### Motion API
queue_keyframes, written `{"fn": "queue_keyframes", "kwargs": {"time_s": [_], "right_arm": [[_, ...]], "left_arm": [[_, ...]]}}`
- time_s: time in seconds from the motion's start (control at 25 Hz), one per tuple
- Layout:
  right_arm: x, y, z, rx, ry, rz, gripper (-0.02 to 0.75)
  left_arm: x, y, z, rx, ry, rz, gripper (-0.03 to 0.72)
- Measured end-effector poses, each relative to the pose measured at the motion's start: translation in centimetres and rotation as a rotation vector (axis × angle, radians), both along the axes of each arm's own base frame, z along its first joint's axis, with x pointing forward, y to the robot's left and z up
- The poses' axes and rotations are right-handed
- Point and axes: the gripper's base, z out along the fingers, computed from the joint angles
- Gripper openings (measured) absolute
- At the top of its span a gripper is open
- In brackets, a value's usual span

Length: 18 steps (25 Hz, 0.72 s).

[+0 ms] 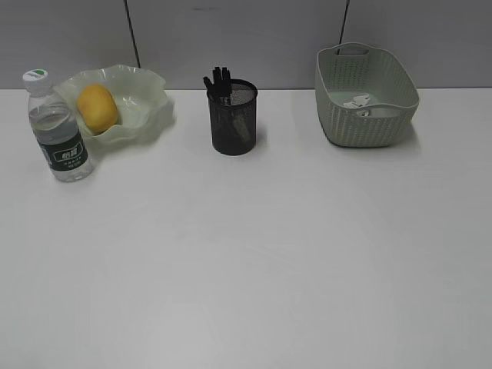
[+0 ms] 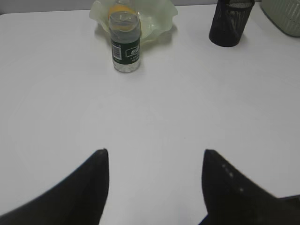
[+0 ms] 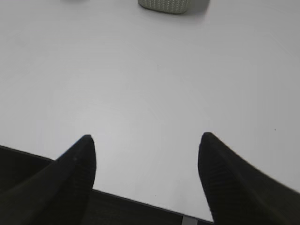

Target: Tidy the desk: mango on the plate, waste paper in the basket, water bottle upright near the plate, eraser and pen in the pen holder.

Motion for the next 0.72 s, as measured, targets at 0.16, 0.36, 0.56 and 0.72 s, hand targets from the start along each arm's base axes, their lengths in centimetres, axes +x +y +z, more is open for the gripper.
{"fn": "queue_keyframes", "kwargs": {"time_s": [0.16, 0.36, 0.56, 0.72], "right_arm": [[0.0, 0.0, 0.0, 0.0, 0.0, -0.001, 0.543], [0.0, -0.1, 0.0, 0.0, 0.001, -0.073, 0.543], [-0.5, -0.3, 0.0, 0.006, -0.026, -0.209, 0.543], [-1.5, -0.4, 0.0, 0.017, -0.092, -0.304, 0.543]], "left_arm": [[0.0, 0.0, 0.0, 0.0, -0.001, 0.001, 0.477], [-0.4, 0.0, 0.0, -0.003, -0.026, 0.072, 0.477], [-0.4, -0.1, 0.0, -0.002, -0.029, 0.126, 0.477], [-0.4, -0.1, 0.0, -0.002, -0.029, 0.13, 0.477]]}}
